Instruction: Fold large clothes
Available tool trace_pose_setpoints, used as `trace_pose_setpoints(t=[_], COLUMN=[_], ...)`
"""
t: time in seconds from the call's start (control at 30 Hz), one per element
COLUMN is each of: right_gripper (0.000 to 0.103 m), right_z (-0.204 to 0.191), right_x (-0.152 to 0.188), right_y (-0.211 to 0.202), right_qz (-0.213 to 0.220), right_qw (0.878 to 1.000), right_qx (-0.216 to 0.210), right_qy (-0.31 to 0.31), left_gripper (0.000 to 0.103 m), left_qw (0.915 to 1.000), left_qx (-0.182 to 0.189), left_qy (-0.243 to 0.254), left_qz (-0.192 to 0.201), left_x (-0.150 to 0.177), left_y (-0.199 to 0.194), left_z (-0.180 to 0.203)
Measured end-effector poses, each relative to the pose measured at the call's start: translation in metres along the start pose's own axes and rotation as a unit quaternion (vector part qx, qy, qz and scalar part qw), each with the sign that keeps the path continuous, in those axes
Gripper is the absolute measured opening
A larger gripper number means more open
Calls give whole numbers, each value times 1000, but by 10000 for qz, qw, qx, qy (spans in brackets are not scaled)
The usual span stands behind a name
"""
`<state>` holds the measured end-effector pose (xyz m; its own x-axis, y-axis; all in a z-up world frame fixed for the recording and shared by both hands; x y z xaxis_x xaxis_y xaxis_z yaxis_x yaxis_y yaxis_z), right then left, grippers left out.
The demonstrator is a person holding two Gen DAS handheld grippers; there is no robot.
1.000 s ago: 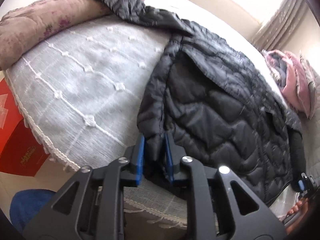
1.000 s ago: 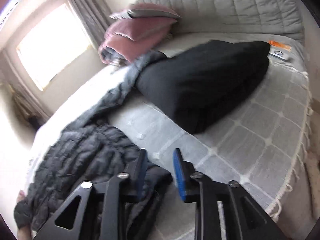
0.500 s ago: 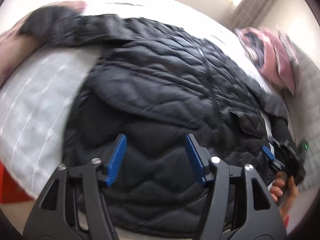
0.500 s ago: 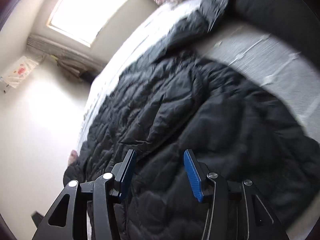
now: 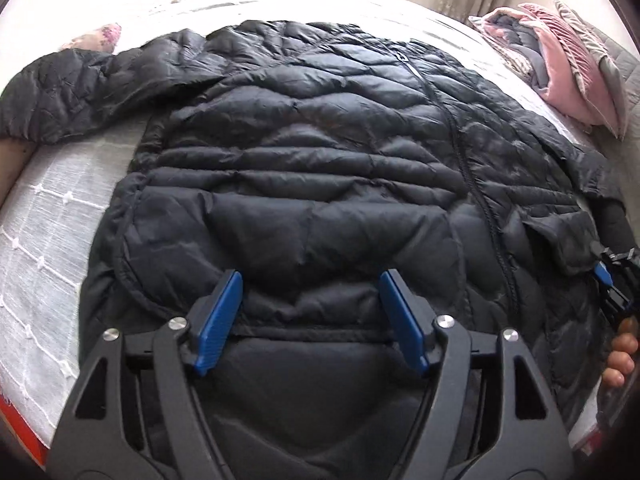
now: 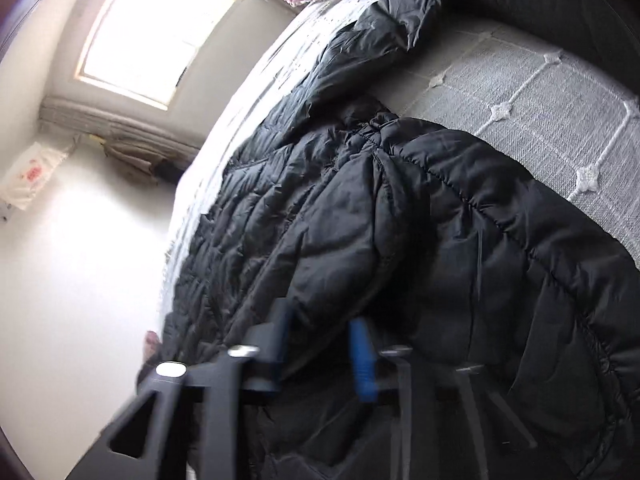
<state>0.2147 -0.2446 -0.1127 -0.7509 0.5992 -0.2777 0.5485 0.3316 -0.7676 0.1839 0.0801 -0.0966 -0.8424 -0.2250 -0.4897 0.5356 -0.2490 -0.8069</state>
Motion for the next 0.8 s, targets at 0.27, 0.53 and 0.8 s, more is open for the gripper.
trace_pose_setpoints(t=[0.27,0.53,0.8], right_gripper=[3,16,67], right_z=[3,5,-75], right_x=[26,17,26], right_y=[-31,-45,-22], right_qz=[250,733,985], right_qw=[9974,9833,9430], right_qx=[475,1205,1415], right_qy=[-484,-1154,-2848], left_gripper=[72,72,72], left_qw=[9991,9983,9962], left_qx=[338,435,86], left_qy=[-255,-372,-645], left_qz=[-97,-77,579], left_x=[4,9,-23], left_y=[-5,-11,-36], left_z=[-7,-20,-51])
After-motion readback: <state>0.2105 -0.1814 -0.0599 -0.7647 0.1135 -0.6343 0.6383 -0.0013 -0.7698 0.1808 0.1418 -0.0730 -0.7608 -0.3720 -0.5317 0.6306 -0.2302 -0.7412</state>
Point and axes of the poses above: each gripper's, at about its wrist camera, not at the fingertips, and y roughly the way its jaws point, z to its right, x to its underside, the point moved 10 cm from there along y, roughly the way its jaws point, and after that the axes turned 14 degrees about x, right-handed, at the moved point
